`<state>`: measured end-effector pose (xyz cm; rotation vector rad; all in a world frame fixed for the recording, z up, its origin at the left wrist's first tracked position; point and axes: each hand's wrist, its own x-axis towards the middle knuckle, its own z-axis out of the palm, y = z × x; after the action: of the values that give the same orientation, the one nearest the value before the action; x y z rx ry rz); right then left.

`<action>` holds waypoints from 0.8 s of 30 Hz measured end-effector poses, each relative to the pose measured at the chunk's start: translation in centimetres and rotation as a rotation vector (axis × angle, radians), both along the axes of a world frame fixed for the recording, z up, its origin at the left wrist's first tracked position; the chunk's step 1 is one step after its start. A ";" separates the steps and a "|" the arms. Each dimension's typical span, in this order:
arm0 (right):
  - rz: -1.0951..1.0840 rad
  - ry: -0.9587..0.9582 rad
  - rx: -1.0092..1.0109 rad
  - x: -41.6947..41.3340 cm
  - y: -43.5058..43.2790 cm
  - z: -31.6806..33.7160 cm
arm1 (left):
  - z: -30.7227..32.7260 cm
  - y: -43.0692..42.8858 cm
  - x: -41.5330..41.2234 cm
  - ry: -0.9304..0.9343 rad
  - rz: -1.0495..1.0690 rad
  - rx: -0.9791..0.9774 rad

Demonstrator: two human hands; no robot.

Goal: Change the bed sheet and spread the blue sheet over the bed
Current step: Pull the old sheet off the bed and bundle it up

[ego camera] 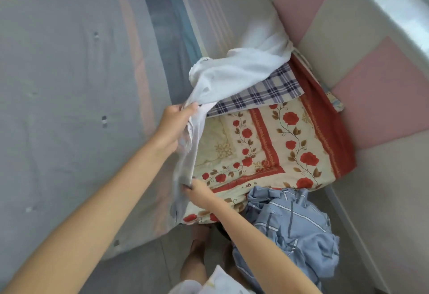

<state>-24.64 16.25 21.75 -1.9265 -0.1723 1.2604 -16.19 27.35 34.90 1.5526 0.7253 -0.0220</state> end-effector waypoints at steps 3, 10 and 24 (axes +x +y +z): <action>-0.081 0.001 0.116 -1.7 1.3 3.8 | 0.6 3.4 -2.4 -0.020 -0.064 0.245; -0.309 -0.175 0.256 -2.4 -1.9 9.6 | -0.9 1.7 -13.6 0.362 -0.908 0.191; -0.783 0.494 0.529 8.4 4.9 14.1 | 4.9 13.6 -18.2 -0.004 -0.119 0.775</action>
<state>-16.21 21.13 35.83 -1.0153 0.4281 0.9672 -34.39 40.93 39.82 2.3311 0.6699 0.1949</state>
